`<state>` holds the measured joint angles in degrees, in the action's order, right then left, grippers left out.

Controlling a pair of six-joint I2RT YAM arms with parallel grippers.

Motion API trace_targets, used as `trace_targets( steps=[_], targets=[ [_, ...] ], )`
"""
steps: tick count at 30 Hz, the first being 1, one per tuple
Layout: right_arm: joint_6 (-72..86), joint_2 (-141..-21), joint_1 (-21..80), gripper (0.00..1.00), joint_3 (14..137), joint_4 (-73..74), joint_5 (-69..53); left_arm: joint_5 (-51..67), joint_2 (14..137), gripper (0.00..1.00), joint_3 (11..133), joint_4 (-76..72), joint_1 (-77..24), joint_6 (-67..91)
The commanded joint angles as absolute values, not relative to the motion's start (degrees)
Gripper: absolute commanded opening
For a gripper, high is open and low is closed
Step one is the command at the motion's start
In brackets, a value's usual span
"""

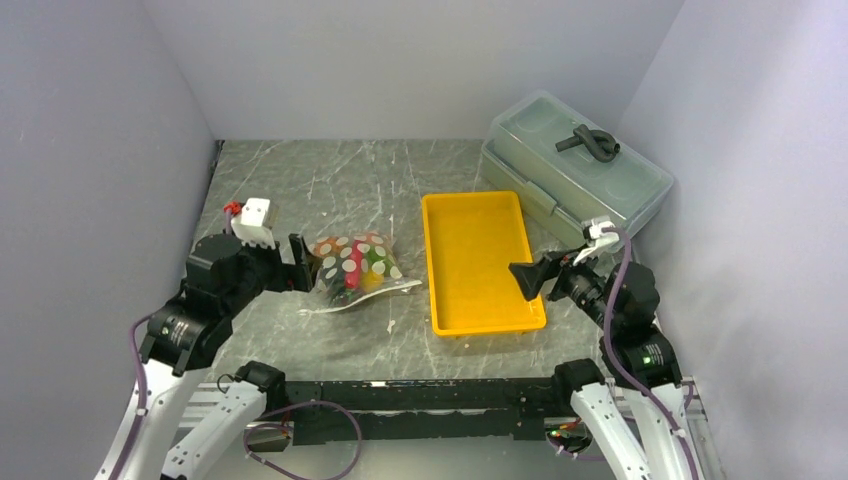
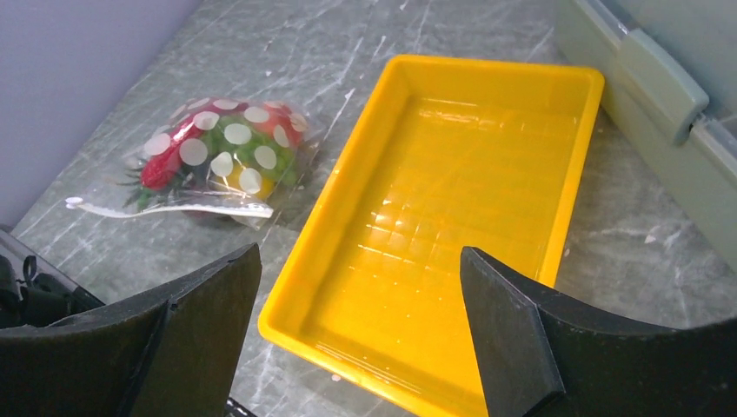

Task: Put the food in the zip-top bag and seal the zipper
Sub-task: Reset both arms

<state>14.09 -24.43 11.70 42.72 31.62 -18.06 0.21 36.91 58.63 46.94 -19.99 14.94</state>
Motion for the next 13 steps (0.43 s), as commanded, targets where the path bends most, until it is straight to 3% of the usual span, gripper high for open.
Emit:
trace_targets(
  steps=[1,13],
  targets=[
    [12.1,-21.8,13.1,0.88,41.5,27.2,-16.4,1.4,33.9,1.00,55.7,42.0,-19.8,16.3],
    [11.4,-20.3,14.8,0.89,41.0,27.1,-16.0,1.8,32.6,1.00,53.4,40.1,-19.8,17.6]
  ],
)
